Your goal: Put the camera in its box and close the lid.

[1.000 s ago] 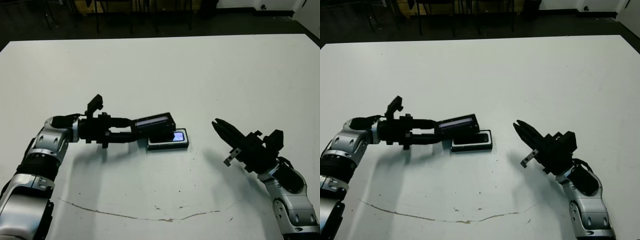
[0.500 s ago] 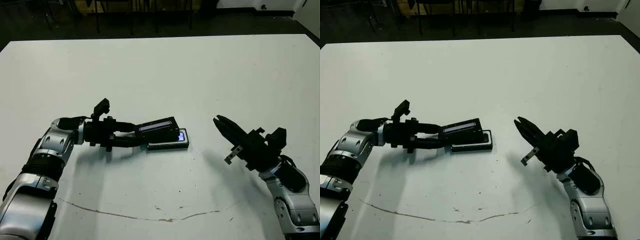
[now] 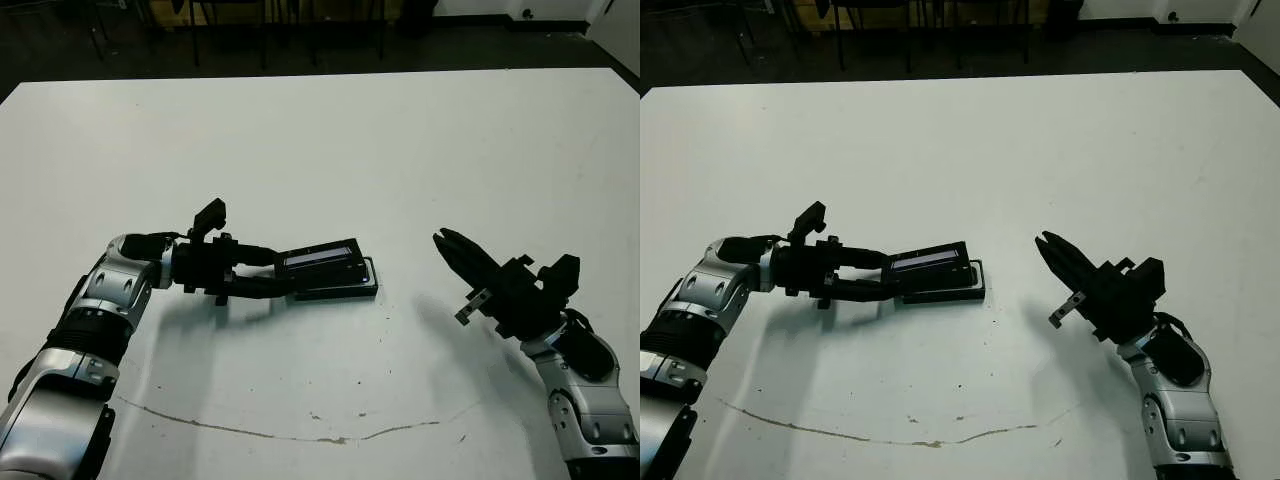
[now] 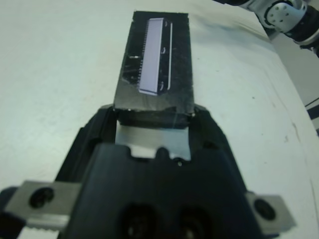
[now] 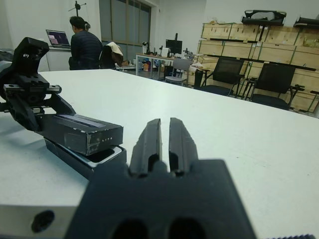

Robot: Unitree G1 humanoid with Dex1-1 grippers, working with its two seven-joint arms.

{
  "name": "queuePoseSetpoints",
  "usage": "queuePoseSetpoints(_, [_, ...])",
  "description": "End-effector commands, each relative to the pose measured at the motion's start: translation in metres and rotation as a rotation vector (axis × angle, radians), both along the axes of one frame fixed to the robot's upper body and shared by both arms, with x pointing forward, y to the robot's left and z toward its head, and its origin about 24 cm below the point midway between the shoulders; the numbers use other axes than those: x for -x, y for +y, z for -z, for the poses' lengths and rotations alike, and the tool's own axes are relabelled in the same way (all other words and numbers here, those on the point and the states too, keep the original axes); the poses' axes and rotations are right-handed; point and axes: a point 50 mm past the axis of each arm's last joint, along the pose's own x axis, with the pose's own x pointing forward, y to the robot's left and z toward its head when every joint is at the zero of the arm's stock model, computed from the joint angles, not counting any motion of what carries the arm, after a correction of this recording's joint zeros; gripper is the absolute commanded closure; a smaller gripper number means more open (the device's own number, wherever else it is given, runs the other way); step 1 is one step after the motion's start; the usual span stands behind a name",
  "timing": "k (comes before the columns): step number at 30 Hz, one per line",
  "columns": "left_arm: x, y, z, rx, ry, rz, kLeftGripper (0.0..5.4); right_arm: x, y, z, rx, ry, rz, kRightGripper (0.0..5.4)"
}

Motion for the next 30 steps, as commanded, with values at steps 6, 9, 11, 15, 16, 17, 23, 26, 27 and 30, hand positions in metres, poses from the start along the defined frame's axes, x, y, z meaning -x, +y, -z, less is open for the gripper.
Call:
queuePoseSetpoints(6, [0.007,0.002,0.009,-0.02,0.049,-0.005,2.94,0.001,-0.002,0.0,0.03,0.012,0.006,5.4])
queuePoseSetpoints(9, [0.008,0.001,0.01,-0.021,0.037,-0.004,2.94,0.002,-0.002,0.001,0.019,0.018,0.008,5.4])
queuePoseSetpoints(11, [0.008,0.0,0.012,-0.022,0.049,-0.009,2.94,0.002,-0.002,0.0,0.023,0.012,0.008,5.4])
queuePoseSetpoints(15, [0.009,-0.001,0.015,-0.082,0.025,-0.048,2.94,0.002,-0.001,0.001,0.018,0.007,0.005,5.4])
queuePoseSetpoints(16, [0.009,-0.002,0.016,-0.097,0.017,-0.061,2.94,0.002,-0.001,0.001,0.014,0.014,0.008,5.4])
queuePoseSetpoints(17, [0.009,-0.002,0.016,-0.11,0.008,-0.068,2.94,0.003,-0.001,0.001,0.011,0.019,0.007,5.4])
queuePoseSetpoints(23, [0.013,-0.008,0.02,-0.156,0.001,-0.08,2.94,0.004,-0.001,0.0,0.016,0.02,0.008,5.4])
queuePoseSetpoints(26, [0.014,-0.01,0.019,-0.163,0.006,-0.076,2.94,0.005,-0.001,-0.001,0.028,0.027,0.013,5.4])
queuePoseSetpoints(27, [0.014,-0.01,0.019,-0.16,0.005,-0.074,2.94,0.004,-0.001,0.001,0.017,0.027,0.013,5.4])
queuePoseSetpoints(30, [0.014,-0.01,0.017,-0.158,0.004,-0.064,2.94,0.003,-0.001,0.003,0.005,0.019,0.012,5.4])
